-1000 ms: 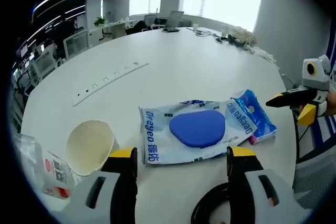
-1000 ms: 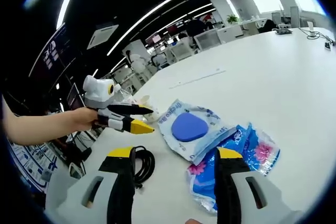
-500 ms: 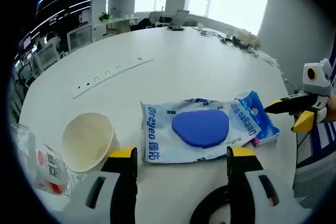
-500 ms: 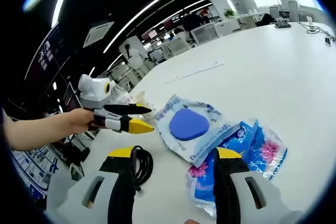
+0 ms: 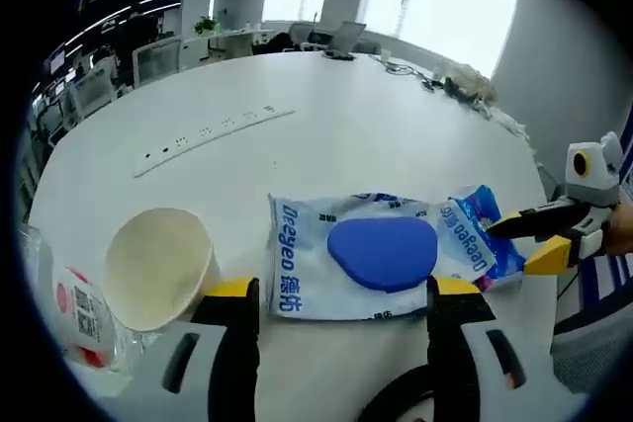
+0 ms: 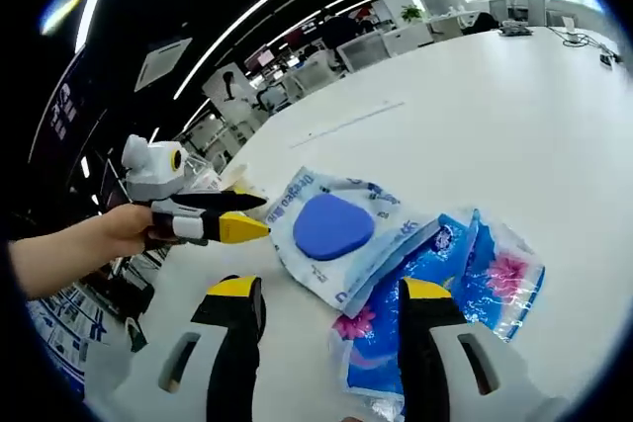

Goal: Arrange the tabletop items into an orderly group along one side of the table until the central work area is clear of visible clutter.

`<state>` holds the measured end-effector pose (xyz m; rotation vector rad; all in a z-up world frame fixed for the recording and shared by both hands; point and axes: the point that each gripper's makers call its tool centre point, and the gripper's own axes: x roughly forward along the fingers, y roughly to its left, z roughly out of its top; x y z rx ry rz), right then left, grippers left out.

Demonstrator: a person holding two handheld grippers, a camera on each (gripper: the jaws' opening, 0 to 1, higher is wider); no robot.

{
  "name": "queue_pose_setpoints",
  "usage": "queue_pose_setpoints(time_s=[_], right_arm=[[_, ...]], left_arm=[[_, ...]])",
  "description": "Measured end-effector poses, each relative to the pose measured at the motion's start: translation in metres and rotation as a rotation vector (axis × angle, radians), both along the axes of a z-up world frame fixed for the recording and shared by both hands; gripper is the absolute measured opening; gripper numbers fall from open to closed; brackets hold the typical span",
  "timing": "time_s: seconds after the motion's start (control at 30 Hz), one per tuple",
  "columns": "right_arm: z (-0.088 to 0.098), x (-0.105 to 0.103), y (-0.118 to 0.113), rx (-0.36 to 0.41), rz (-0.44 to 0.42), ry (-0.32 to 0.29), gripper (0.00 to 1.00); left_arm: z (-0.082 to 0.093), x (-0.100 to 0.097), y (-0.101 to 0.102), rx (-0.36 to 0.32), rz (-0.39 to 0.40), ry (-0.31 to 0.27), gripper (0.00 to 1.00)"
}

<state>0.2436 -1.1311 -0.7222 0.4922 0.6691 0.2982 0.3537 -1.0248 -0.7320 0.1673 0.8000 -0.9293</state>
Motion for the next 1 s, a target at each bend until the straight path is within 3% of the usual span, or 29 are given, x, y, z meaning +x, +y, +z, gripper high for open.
queue_pose_setpoints(time_s=[0.07,0.3,0.43,0.6,0.73,0.83,1.0], right_arm=[[-0.002,0.002,0.0,0.017,-0.007,0.009,0.48],[-0.011,0.006,0.006,0.015,-0.005,0.031,0.4],[-0.018,0.004,0.007,0.017,-0.008,0.052,0.36],[-0.023,0.004,0.006,0.029,-0.026,0.064,0.31],[-0.026,0.007,0.006,0.06,-0.05,0.076,0.28],[-0.029,0.008,0.005,0.063,-0.053,0.084,0.22],[-0.036,0.008,-0.003,0.069,-0.078,0.103,0.11]], left_arm=[[-0.005,0.004,0.005,0.039,0.023,-0.017,0.65],[-0.007,0.009,0.006,0.076,0.082,-0.094,0.61],[-0.013,0.014,0.008,0.032,0.181,-0.052,0.59],[-0.017,0.016,0.009,0.031,0.201,-0.058,0.57],[-0.021,0.016,0.007,-0.024,0.261,-0.012,0.54],[-0.026,0.016,0.011,-0.02,0.314,0.014,0.52],[-0.027,0.022,0.01,-0.038,0.332,-0.007,0.44]])
